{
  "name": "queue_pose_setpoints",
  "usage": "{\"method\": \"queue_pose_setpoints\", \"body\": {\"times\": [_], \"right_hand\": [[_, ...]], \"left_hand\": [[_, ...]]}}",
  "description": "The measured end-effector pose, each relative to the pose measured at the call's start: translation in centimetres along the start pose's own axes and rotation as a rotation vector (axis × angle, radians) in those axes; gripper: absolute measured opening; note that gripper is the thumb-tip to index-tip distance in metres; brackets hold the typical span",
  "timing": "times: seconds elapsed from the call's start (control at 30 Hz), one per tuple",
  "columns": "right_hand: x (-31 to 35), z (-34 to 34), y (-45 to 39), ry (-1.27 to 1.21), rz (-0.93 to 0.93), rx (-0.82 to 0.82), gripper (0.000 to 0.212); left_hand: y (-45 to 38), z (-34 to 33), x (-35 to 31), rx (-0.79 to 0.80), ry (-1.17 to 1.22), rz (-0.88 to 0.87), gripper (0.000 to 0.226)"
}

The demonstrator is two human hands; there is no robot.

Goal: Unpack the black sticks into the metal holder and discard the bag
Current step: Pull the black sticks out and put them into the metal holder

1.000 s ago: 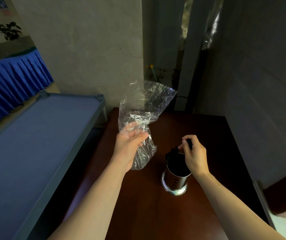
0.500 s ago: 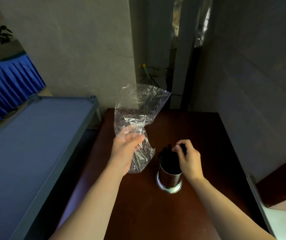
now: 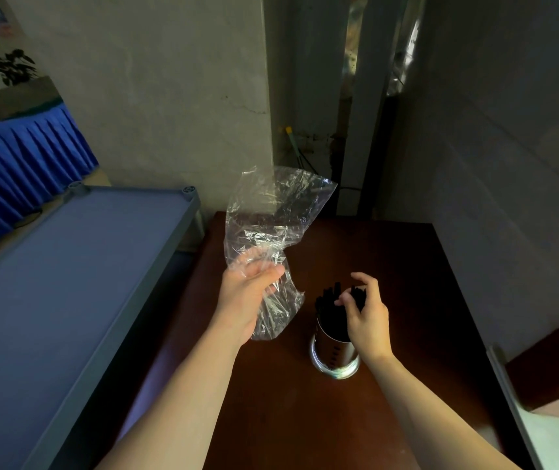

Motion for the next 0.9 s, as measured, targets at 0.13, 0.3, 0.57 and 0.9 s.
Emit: {"method": "queue_pose_setpoints", "body": {"times": [0.13,0.3,0.57,0.9], "right_hand": [[-0.5,0.2,0.5,0.021,-0.029,0.018,0.035],[-0.7,0.5,0.9,0.117,0.027,0.005,0.023],[-0.7,0.6,1.4,0.284,0.090,0.042,0.023],[0.0,0.9,2.1,0.296,0.027,0.063,0.055]], "left_hand": [[0.3,0.1,0.0,0.003,-0.006,0.003,0.051],[0.3,0.0,-0.1,-0.003,-0.022,0.012,0.054],[0.5,-0.2,-0.3,0.024,-0.026,0.025,0.049],[0.9,-0.1,-0.6,0.075,0.020,0.035,0.053]]}}
Point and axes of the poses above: each hand's wrist, its own y-axis away from the middle knuckle, its own z-axis out of the back of the hand, x = y × z, the point moved 1 cm from there along -y, towards the middle knuckle, and after that the axes turned 11 degrees about -y, right-handed, at the moved point
